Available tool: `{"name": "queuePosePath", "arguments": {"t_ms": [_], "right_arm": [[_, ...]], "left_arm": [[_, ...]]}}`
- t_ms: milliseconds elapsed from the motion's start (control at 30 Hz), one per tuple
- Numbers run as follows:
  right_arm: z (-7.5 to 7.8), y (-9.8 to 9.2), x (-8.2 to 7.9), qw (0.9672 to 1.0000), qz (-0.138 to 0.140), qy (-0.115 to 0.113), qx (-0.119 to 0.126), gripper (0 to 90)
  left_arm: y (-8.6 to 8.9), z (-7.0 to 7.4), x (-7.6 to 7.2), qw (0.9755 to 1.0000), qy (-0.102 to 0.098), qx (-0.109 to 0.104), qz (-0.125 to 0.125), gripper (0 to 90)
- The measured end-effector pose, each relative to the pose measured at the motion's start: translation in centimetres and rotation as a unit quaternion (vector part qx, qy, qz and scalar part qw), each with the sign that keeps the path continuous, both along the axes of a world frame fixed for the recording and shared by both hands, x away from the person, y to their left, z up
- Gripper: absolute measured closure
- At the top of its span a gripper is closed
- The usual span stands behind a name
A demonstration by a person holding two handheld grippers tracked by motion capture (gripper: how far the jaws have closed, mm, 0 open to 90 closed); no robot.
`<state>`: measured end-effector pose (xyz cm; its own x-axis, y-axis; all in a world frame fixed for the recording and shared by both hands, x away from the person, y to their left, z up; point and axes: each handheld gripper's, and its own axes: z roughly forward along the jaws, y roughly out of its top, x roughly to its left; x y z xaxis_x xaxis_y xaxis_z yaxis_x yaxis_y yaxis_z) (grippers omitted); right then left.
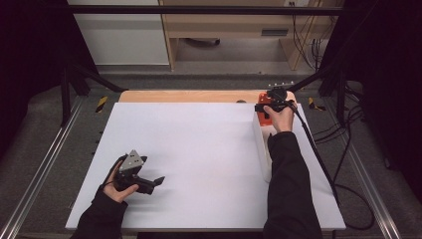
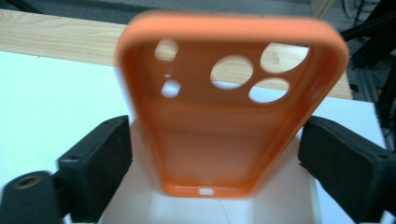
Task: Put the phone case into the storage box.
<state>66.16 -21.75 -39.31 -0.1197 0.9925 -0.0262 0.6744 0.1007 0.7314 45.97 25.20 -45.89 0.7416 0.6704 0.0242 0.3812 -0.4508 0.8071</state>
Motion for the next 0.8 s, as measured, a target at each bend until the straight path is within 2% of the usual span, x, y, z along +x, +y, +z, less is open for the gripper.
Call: {"name": "queuePosePath", "arguments": {"t_ms": [167, 467, 633, 800], "right_arm": [[-0.1, -0.1, 0.0, 1.0, 0.006, -0.002, 0.002, 4.4], [0.8, -0.6, -0.7, 0.9995, 0.011, -0.027, 0.008, 1.3], [1.4, -0.6, -1.9, 0.9985, 0.028, -0.042, 0.021, 0.8], [2.0, -0.6, -4.1, 0.9961, 0.05, -0.064, 0.033, 0.6]], "left_arm": [[0.0, 0.0, 0.0, 1.0, 0.0, 0.0, 0.0, 0.0], [0.1, 0.1, 0.0, 1.0, -0.002, -0.002, 0.0, 0.0], [0.1, 0.1, 0.0, 1.0, -0.002, -0.001, 0.0, 0.0], [0.0, 0.1, -0.1, 1.0, -0.003, -0.002, -0.001, 0.0]]}}
